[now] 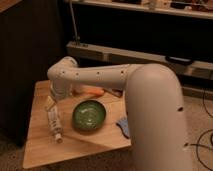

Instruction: Place the bottle in the ceramic bowl

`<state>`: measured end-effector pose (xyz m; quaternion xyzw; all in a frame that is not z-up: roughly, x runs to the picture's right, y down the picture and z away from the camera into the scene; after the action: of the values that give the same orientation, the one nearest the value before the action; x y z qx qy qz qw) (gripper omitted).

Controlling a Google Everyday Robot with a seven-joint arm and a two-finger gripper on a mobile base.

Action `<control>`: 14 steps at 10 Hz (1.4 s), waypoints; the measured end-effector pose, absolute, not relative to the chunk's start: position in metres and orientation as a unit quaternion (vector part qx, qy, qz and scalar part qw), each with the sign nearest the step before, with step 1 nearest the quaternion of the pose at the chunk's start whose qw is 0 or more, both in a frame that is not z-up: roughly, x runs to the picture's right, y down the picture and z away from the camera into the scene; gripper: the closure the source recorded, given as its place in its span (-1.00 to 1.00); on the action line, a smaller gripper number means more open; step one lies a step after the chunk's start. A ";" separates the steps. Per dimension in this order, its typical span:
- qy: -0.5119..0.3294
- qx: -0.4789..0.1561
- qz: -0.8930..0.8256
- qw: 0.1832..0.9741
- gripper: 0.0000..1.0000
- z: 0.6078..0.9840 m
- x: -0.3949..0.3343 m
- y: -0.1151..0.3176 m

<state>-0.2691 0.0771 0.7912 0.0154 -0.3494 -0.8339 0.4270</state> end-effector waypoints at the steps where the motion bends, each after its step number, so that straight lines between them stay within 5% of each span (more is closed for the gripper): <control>1: -0.351 0.009 -0.833 0.428 -0.60 0.801 -0.276 0.081; 9: -0.370 -0.071 -0.839 0.392 -0.60 0.848 -0.319 0.149; 11: -0.401 -0.083 -0.833 0.373 -0.34 0.860 -0.324 0.166; 14: -0.418 -0.088 -0.826 0.368 0.30 0.865 -0.317 0.166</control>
<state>-0.3168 0.1660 0.8652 -0.0880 -0.4185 -0.8256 0.3682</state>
